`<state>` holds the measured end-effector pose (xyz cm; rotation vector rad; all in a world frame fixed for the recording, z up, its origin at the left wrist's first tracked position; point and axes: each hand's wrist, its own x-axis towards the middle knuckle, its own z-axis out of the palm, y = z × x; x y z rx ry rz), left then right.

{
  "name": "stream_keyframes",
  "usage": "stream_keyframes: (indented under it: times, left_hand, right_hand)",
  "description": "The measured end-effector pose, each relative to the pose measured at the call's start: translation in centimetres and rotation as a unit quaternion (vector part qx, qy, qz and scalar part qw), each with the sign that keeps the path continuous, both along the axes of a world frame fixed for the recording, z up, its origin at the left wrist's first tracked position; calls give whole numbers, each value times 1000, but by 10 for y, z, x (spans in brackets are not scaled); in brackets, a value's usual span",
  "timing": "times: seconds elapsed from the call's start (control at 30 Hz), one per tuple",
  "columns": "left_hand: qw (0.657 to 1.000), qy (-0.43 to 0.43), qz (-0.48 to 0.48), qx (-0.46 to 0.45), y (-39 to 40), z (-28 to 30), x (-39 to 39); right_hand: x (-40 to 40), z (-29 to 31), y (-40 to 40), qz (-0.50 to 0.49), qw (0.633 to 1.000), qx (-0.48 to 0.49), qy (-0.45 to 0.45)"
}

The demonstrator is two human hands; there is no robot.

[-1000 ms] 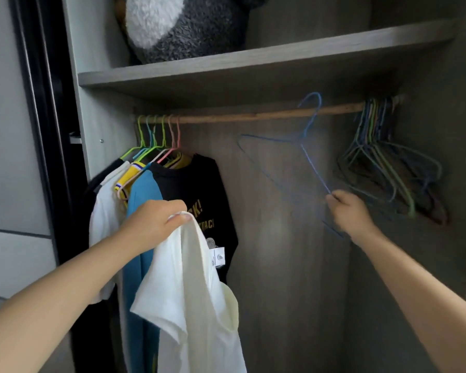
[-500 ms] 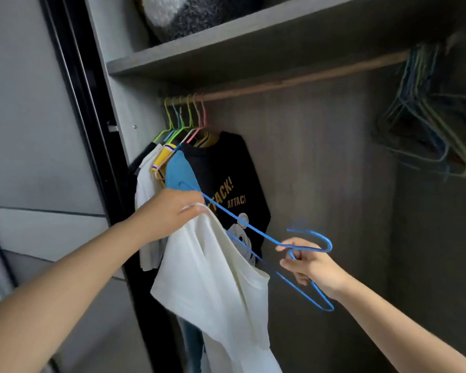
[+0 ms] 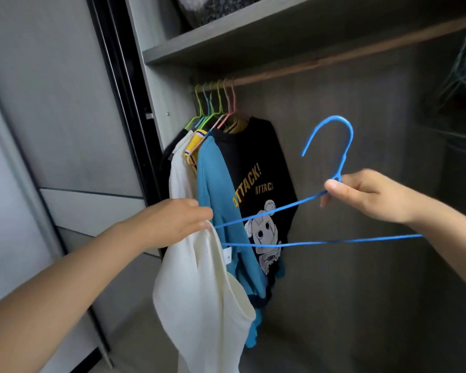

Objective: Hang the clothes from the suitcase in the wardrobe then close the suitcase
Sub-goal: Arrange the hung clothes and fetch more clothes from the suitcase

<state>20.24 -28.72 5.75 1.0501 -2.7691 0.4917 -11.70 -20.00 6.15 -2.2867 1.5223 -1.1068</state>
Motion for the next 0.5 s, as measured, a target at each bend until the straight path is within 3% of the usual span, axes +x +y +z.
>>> stream_keyframes:
  times: [0.23,0.37,0.5]
  left_hand:
    - [998,22,-30,-44,12,2,-7]
    - [981,45,-145,-121,26,1,-31]
    - [963,60,-198,-174,44,1,-57]
  right_hand:
    - [-2,23,7,5,1000,-6,-2]
    - [20,13,3,11,1000,18,-8]
    - [39,-7,-2,85,986,85,-119]
